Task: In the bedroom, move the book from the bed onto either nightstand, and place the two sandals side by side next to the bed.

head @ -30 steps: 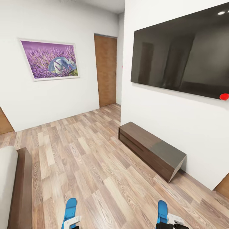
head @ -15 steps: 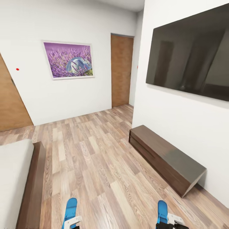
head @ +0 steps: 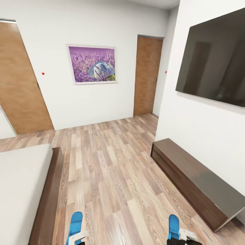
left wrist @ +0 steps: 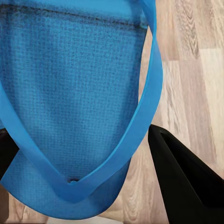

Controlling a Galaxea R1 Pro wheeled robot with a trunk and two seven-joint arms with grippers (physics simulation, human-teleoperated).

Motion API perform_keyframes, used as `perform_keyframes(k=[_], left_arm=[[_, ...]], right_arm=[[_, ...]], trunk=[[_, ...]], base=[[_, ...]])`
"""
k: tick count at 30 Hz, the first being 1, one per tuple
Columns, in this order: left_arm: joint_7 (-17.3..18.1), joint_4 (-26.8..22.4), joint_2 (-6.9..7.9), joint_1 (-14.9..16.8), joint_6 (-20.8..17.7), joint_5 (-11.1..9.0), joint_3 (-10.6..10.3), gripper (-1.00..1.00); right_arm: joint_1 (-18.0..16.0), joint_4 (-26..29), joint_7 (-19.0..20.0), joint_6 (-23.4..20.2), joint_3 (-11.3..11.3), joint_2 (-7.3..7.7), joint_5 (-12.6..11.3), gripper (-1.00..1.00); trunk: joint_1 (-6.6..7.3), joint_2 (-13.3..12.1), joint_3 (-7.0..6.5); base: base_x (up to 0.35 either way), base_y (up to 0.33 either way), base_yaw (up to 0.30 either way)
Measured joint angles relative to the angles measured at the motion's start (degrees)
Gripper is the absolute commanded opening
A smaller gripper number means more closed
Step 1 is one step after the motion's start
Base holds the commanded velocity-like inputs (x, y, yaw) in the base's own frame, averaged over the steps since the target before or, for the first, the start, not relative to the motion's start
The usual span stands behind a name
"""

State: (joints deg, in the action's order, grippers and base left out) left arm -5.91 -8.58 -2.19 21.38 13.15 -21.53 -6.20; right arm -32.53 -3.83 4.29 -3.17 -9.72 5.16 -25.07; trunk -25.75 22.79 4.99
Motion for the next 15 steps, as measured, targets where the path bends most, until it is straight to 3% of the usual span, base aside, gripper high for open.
perform_keyframes(k=[15], left_arm=[[0.0,0.0,-0.09,0.0,0.0,0.1,-0.1,-1.0]], right_arm=[[0.0,0.1,0.3,-0.1,0.0,0.34,0.0,-1.0]], trunk=[[0.0,0.0,0.0]], base=[[0.002,0.0,0.286]])
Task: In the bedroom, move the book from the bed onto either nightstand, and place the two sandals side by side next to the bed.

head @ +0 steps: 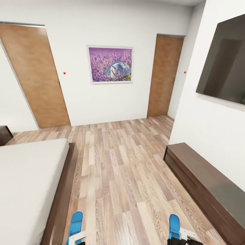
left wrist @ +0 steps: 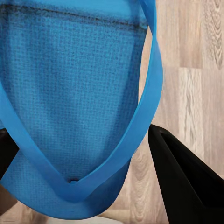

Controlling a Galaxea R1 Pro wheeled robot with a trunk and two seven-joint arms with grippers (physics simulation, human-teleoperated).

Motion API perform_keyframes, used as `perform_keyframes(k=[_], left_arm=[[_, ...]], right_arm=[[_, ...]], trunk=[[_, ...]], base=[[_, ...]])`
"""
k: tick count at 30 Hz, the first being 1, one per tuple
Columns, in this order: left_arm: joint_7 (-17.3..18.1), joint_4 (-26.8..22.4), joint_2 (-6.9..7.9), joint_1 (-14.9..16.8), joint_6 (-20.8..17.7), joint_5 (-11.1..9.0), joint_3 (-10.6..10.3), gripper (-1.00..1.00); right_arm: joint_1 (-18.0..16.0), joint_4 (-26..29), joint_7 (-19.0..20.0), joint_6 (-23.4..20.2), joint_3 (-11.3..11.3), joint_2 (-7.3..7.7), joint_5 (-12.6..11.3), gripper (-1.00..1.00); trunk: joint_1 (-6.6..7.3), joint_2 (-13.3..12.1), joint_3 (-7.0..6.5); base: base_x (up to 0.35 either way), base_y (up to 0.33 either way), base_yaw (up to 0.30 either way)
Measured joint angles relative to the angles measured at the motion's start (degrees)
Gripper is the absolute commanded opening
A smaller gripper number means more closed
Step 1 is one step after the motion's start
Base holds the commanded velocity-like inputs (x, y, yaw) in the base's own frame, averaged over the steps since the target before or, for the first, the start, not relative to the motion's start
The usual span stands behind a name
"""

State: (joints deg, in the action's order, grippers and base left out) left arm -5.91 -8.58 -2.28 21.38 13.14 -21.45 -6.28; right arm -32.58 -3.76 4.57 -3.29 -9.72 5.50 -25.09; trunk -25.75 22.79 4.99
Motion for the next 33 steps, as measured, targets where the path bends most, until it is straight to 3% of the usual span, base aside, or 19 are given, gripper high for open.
perform_keyframes(k=[11,33], left_arm=[[0.0,0.0,0.0,0.0,0.0,0.0,0.0,-1.0],[0.0,0.0,-0.1,0.0,0.0,0.0,0.0,-1.0]], right_arm=[[0.0,0.0,0.1,0.0,0.0,0.28,0.0,-1.0],[0.0,0.0,0.1,0.1,0.0,0.3,-0.1,-1.0]], trunk=[[0.0,0.0,0.0],[0.0,0.0,-1.41]], base=[[0.0,0.0,0.223],[0.0,0.0,0.004]])
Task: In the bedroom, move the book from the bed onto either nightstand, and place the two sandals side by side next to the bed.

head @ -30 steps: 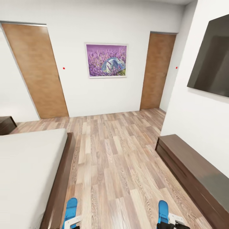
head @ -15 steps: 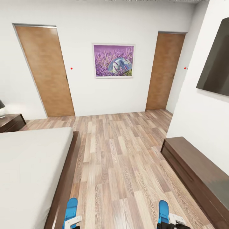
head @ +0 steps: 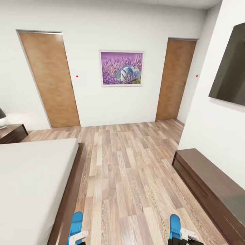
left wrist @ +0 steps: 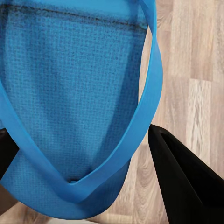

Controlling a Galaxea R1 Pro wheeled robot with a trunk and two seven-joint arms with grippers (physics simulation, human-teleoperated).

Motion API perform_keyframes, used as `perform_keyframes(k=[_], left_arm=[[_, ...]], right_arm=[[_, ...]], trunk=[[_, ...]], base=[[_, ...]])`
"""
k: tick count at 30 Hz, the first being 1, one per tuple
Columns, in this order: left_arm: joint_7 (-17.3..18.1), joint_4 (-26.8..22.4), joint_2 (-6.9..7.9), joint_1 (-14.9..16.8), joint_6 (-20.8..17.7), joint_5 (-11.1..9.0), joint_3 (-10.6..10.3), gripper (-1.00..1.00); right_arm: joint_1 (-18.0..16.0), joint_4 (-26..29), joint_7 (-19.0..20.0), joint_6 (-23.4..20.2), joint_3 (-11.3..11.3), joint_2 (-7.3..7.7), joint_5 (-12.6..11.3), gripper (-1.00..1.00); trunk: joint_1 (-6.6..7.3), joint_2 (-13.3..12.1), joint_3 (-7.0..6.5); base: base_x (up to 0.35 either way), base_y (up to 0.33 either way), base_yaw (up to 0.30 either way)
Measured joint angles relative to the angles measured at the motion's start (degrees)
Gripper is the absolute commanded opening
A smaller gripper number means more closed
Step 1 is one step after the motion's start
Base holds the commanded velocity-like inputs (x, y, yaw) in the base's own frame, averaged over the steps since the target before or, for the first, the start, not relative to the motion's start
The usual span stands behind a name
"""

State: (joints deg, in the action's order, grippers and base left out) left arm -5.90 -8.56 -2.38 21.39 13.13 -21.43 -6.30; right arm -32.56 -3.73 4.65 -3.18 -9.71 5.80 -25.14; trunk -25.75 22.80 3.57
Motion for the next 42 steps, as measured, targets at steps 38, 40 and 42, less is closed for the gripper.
perform_keyframes(k=[38,40,42], left_arm=[[0.0,0.0,0.0,0.0,-0.1,0.0,0.0,-1.0],[0.0,0.0,0.0,0.0,-0.1,0.0,0.0,-1.0],[0.0,0.0,0.0,0.0,-0.1,0.0,0.0,-1.0]], right_arm=[[0.0,-0.2,-0.3,0.1,0.0,-0.47,0.0,-1.0],[0.0,-0.2,-0.3,0.1,0.0,-0.51,0.0,-1.0],[0.0,-0.2,-0.3,0.1,0.0,-0.52,0.0,-1.0]], trunk=[[0.03,0.0,-0.83],[0.03,0.0,-0.83],[0.03,0.0,-0.83]], base=[[0.201,-0.049,0.0],[0.311,-0.073,0.0],[0.312,-0.072,0.0]])
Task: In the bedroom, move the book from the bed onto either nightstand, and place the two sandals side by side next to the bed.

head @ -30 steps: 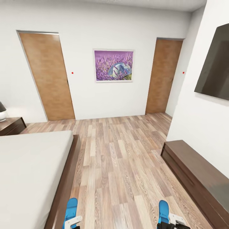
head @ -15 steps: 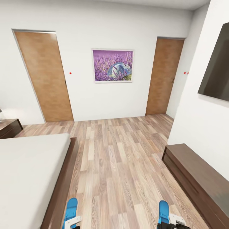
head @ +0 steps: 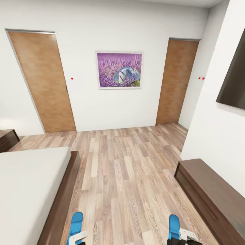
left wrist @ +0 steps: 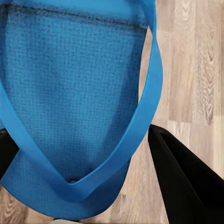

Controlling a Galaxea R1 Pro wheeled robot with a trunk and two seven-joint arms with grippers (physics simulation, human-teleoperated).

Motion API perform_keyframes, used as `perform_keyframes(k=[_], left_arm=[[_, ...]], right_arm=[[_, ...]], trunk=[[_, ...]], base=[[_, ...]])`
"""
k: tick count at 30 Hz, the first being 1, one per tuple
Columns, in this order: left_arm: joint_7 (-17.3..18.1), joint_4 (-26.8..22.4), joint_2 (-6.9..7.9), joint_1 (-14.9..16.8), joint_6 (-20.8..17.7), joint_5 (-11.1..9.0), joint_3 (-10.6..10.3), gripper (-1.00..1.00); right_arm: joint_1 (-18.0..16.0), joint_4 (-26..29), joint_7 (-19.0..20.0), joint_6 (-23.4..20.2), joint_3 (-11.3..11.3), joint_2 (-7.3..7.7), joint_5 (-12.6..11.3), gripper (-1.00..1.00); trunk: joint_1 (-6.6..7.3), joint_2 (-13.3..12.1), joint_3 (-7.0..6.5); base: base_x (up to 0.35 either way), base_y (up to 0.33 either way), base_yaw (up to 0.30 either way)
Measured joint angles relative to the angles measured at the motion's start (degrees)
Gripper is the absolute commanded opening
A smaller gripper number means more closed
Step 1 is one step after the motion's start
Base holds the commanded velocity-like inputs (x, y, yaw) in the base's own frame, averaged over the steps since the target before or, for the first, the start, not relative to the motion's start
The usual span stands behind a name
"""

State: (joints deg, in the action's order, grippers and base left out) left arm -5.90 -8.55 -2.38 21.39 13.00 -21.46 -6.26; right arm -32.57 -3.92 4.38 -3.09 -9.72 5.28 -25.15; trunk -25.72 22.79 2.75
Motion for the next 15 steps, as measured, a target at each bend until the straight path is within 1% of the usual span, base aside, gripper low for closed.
perform_keyframes(k=[1,4,7,15], left_arm=[[0.0,0.0,0.0,0.0,0.0,0.0,0.0,-1.0],[0.0,0.0,0.0,0.0,0.0,0.0,0.0,-1.0],[0.0,0.0,0.0,0.0,0.0,0.0,0.0,-1.0],[0.0,0.0,0.0,0.0,0.0,0.0,0.0,-1.0]], right_arm=[[0.0,0.0,0.0,0.0,0.0,0.0,0.0,-1.0],[0.0,0.1,0.0,0.0,0.0,-0.01,0.0,-1.0],[0.0,0.1,0.1,-0.1,0.0,0.31,0.0,-1.0],[0.0,0.1,0.0,-0.1,0.0,0.51,0.0,-1.0]], trunk=[[0.0,0.0,0.0],[0.0,0.0,0.0],[0.0,0.0,0.0],[0.0,0.0,0.0]], base=[[0.312,-0.072,0.033],[0.312,-0.072,0.154],[0.312,-0.07,0.104],[0.312,-0.016,0.017]])
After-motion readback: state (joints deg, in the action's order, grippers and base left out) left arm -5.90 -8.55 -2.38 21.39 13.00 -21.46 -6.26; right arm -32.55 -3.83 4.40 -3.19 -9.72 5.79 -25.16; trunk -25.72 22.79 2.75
